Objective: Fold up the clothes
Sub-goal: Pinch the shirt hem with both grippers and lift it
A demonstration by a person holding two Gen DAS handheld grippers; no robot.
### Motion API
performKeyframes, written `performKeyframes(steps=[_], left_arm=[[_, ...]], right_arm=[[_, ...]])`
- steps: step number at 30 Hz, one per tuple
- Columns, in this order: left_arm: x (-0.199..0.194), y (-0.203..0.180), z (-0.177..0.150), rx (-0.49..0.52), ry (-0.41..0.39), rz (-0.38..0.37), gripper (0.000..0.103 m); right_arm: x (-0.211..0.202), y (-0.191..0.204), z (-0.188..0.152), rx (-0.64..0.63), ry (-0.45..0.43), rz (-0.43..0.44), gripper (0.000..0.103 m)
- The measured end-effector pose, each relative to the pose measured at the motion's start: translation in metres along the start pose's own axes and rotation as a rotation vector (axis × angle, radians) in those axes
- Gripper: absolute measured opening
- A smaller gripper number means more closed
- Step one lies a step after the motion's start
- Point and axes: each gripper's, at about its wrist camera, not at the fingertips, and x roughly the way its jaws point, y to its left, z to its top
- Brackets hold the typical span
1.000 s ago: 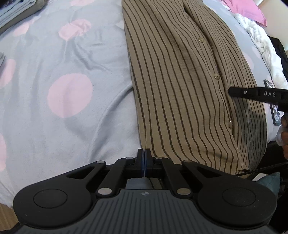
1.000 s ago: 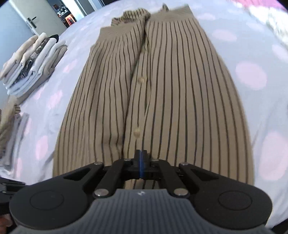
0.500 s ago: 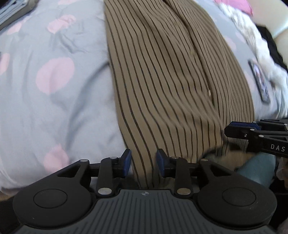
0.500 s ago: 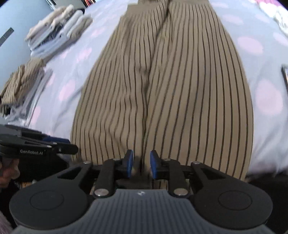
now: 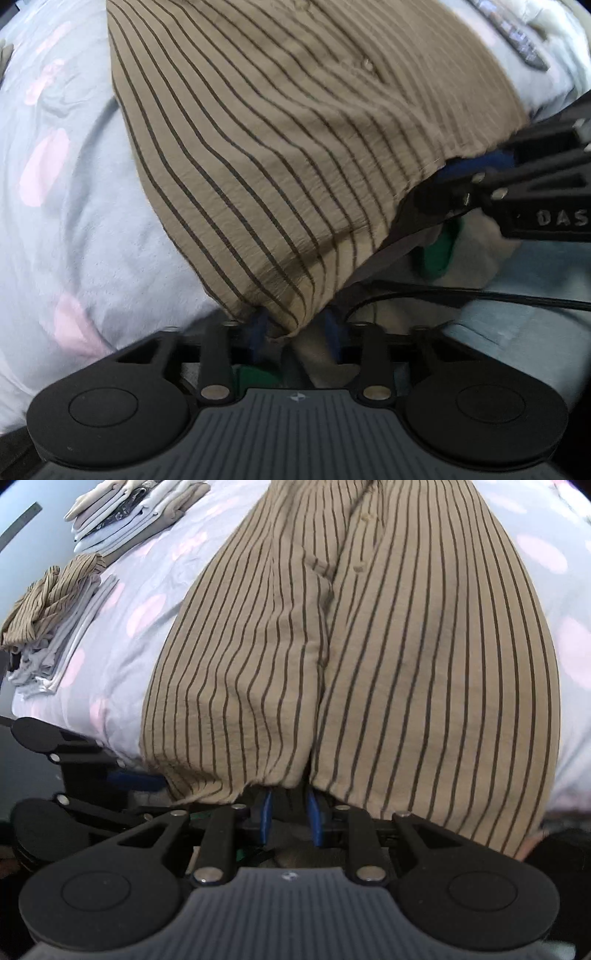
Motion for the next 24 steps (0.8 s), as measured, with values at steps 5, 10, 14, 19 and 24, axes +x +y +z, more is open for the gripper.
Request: performKeyframes(steps=[5,10,14,19,24], left_arm=[[-0.014,0.009,-0.006,-0.047,-0.012,-0.015,0.0],[-0.028,0.03,-0.023,-0.174,0.009,-0.058,0.0],[-0.026,0.033,-0.035,-0.21,0.058,-0.065,0.0],[-0.017,0.025,-0.039,-0.177,0.124,-0.073,0.0],[-0.016,0.02,-0.028,-0.134,0.154,-0.079,0.0]], right_arm=[[-0.001,-0.001,0.005,0.026,-0.04,0.032,0.0],[-0.009,0.009,0.0,-0.034,-0.036,0.063,0.0],[0.001,0.014,-0.005,-0.063,0.029,0.05,0.0],[0.012,0.016,-0.008,-0.078,0.092,0.035,0.0],[0.012,0.013,-0.005,-0.03,0.078,0.035,0.006]])
